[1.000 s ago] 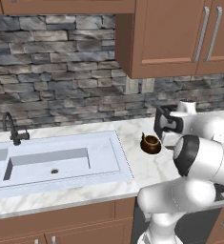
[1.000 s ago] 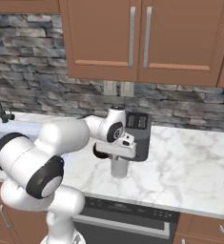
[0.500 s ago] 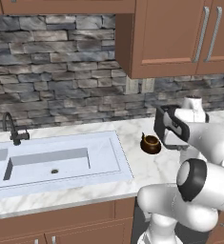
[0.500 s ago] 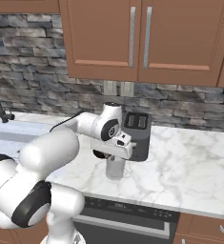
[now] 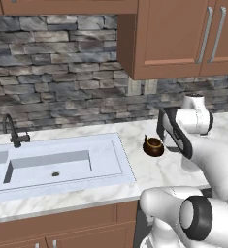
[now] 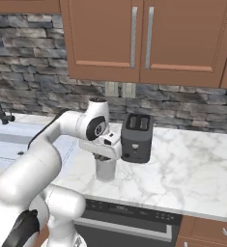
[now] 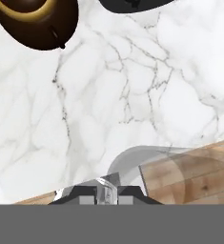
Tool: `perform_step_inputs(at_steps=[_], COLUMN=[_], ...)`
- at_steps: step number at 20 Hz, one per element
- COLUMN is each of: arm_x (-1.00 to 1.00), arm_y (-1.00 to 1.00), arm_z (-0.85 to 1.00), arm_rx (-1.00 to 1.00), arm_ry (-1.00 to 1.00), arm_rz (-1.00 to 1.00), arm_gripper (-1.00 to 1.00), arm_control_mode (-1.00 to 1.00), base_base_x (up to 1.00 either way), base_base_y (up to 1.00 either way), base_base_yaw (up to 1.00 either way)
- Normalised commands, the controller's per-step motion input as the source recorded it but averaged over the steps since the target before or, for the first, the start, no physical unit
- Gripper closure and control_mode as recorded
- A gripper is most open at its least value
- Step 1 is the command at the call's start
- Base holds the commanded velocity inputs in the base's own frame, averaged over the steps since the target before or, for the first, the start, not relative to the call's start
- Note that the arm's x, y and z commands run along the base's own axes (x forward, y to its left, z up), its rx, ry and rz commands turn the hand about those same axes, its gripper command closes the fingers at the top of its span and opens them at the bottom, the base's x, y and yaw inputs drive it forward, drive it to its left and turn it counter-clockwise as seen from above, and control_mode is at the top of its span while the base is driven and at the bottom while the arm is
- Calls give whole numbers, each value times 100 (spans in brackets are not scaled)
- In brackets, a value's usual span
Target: Place the teapot in the left basin and the glass cup in the right basin of the sink.
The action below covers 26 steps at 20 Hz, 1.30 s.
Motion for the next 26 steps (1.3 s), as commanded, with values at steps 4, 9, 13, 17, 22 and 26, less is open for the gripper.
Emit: perform_step_inputs(at_steps=[4, 9, 13, 17, 22, 26], arm_x=[-26, -14, -4, 0, 3, 5], arm_y=[46, 46, 52, 51, 49, 47], arm_z=[27, 22, 16, 12, 20, 26], arm_rx=[-12, -10, -10, -10, -7, -5], arm_ry=[-15, -22, -19, -17, -11, -1], arm_rz=[0, 0, 0, 0, 3, 5], arm_gripper=[100, 100, 100, 100, 100, 100], arm_control_mode=[-100, -100, -100, -100, -100, -100], base_base_x=[0, 0, 0, 0, 0, 0], base_base_y=[0, 0, 0, 0, 0, 0], base_base_yaw=[0, 0, 0, 0, 0, 0])
